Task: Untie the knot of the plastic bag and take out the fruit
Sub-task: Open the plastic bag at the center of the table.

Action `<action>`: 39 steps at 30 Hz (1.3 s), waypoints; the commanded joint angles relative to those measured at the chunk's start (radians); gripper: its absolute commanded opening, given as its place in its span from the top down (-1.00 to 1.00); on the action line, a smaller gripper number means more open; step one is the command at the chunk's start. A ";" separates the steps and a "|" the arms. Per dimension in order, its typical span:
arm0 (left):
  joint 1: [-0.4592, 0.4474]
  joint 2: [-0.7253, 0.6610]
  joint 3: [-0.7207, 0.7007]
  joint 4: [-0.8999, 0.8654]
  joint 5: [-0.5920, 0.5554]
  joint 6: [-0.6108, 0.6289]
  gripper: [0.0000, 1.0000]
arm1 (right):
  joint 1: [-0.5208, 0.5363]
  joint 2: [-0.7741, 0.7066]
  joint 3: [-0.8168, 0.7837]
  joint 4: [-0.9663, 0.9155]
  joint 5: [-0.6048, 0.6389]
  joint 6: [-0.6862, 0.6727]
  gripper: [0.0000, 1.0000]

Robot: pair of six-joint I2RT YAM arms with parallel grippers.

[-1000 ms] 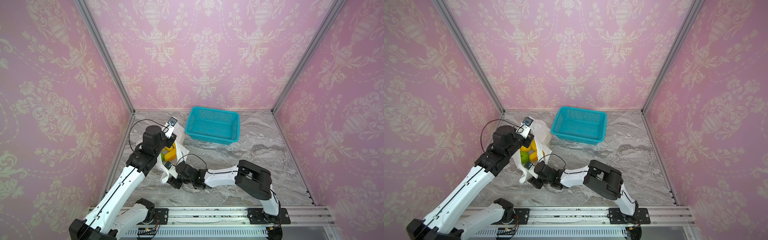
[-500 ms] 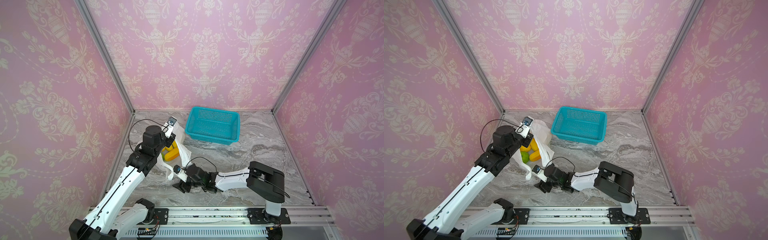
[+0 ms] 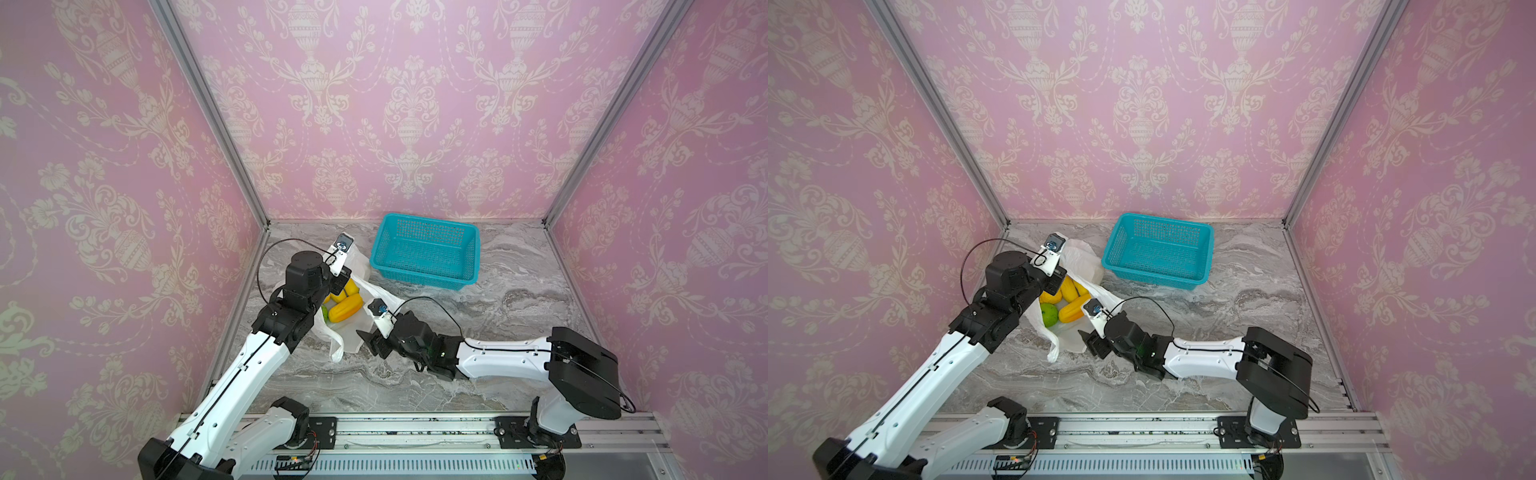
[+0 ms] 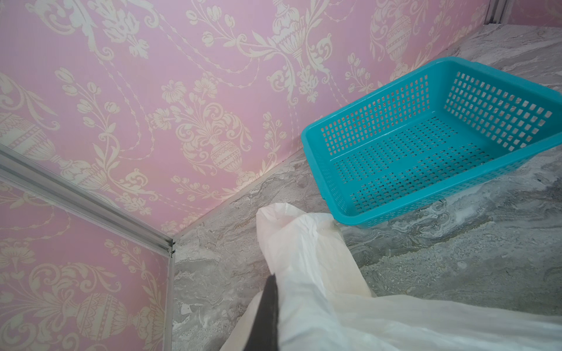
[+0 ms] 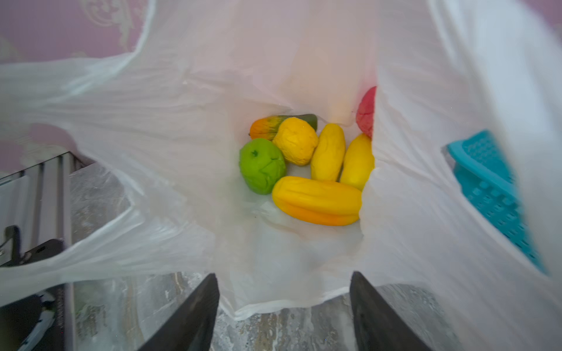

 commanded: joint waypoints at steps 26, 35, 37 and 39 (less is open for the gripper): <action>-0.005 -0.038 -0.025 0.051 0.065 0.009 1.00 | -0.139 0.131 0.179 -0.336 0.595 0.394 0.80; -0.005 -0.026 -0.025 0.045 0.048 0.016 1.00 | -0.119 -0.012 0.004 -0.312 0.570 0.523 0.53; -0.005 -0.025 -0.024 0.044 0.050 0.015 1.00 | -0.093 -0.032 -0.005 -0.302 0.585 0.514 0.28; -0.006 -0.027 -0.024 0.042 0.051 0.014 1.00 | -0.059 -0.067 -0.022 -0.270 0.615 0.481 0.05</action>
